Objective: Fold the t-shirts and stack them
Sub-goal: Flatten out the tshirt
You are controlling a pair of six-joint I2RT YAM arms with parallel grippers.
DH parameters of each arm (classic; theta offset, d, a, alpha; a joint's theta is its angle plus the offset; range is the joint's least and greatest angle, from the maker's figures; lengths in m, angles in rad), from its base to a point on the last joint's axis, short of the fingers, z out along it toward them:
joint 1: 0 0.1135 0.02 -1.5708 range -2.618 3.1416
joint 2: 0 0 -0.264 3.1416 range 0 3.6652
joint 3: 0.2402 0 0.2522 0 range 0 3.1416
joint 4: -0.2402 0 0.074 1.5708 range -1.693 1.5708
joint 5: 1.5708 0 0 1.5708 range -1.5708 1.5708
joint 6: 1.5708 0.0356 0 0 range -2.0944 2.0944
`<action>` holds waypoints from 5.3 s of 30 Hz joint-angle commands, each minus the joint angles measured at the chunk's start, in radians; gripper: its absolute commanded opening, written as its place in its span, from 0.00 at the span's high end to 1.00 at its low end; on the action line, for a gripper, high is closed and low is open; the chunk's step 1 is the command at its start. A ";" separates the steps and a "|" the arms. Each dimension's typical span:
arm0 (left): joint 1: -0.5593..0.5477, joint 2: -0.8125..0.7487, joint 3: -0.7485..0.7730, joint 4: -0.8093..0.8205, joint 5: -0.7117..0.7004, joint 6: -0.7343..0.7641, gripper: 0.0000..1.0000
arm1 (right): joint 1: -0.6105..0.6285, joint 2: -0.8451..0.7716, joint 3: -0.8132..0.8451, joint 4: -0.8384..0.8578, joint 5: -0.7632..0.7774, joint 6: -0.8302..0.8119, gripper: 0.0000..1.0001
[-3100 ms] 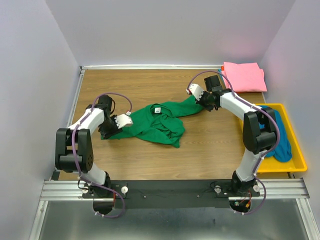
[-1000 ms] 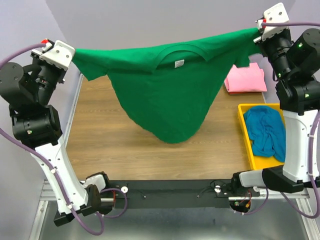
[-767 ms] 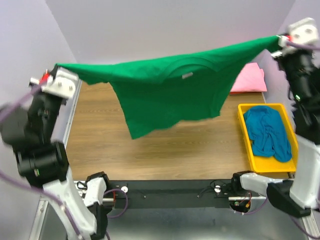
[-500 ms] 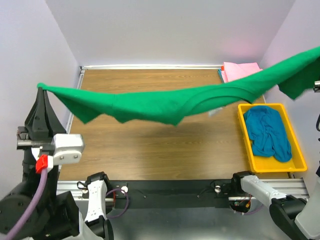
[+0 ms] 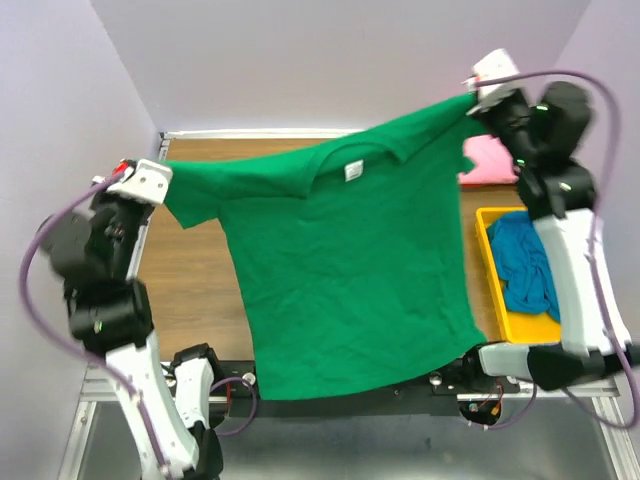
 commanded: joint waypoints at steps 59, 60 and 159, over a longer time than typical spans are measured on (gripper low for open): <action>-0.536 1.299 0.013 -0.039 -0.161 0.160 0.51 | 0.113 0.584 -0.641 -0.319 -0.071 0.352 0.61; -0.536 1.302 0.019 -0.039 -0.162 0.159 0.53 | 0.113 0.582 -0.646 -0.316 -0.067 0.350 0.61; -0.383 1.713 0.628 -0.099 -0.141 0.037 0.62 | 0.147 0.663 -0.689 -0.210 0.269 0.183 0.65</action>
